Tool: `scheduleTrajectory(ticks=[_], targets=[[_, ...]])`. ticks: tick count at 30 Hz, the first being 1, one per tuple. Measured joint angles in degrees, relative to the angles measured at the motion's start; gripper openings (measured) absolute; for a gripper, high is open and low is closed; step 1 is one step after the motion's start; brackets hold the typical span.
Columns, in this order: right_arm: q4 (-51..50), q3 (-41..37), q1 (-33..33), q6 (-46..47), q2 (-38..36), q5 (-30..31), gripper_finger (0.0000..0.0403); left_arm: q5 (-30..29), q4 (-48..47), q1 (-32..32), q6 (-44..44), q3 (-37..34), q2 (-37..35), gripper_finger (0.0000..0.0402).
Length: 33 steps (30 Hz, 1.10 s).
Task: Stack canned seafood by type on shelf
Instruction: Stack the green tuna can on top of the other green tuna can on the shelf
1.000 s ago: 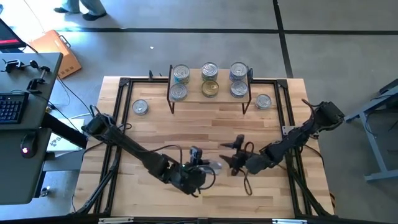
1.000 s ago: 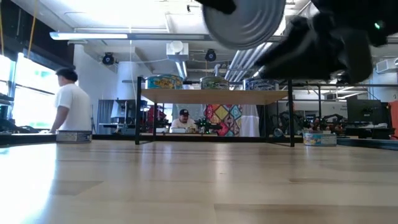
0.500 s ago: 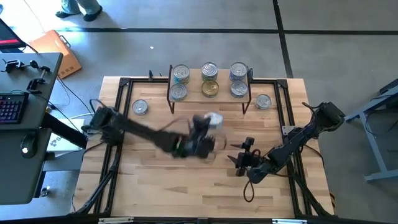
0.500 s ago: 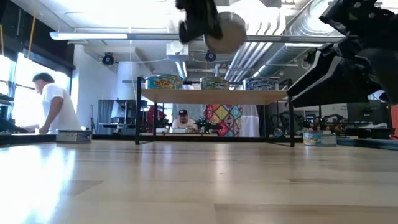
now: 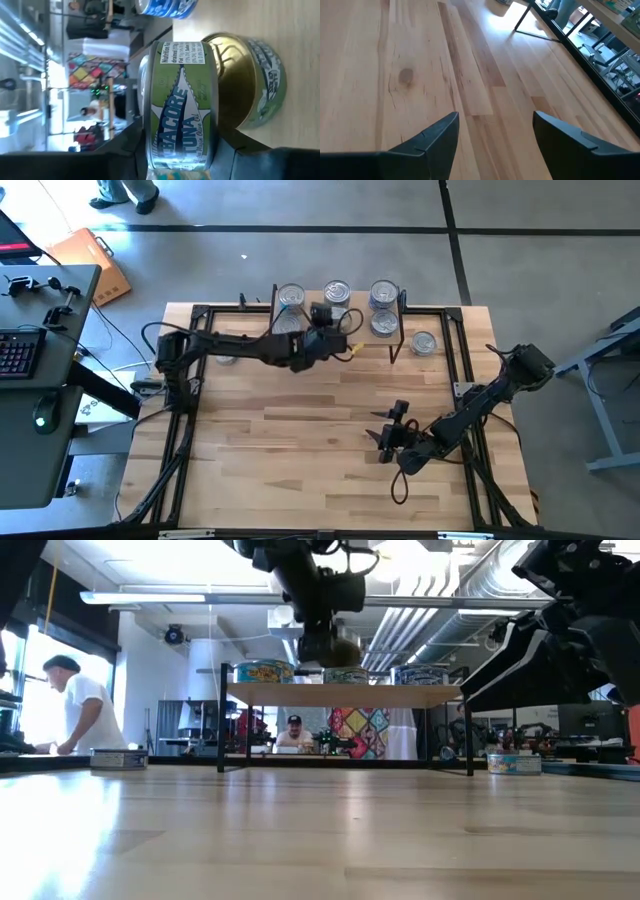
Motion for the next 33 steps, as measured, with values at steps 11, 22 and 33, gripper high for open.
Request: scheduleTrajectory(ticks=[11,22,33], targets=[[-0.1,0.0,0.0,0.5,0.0,-0.1,0.0244,4.3,0.2,0.2,-2.1,0.0,0.4,0.0147],[-0.1,0.0,0.0,0.9,0.0,-0.1,0.0244,7.3,-0.1,0.2,-6.4,0.8,0.4,0.0246],[0.0,0.0,0.0,0.9,0.0,-0.1,0.0244,13.6,-0.1,0.8,-6.2,4.0,0.4,0.0287]])
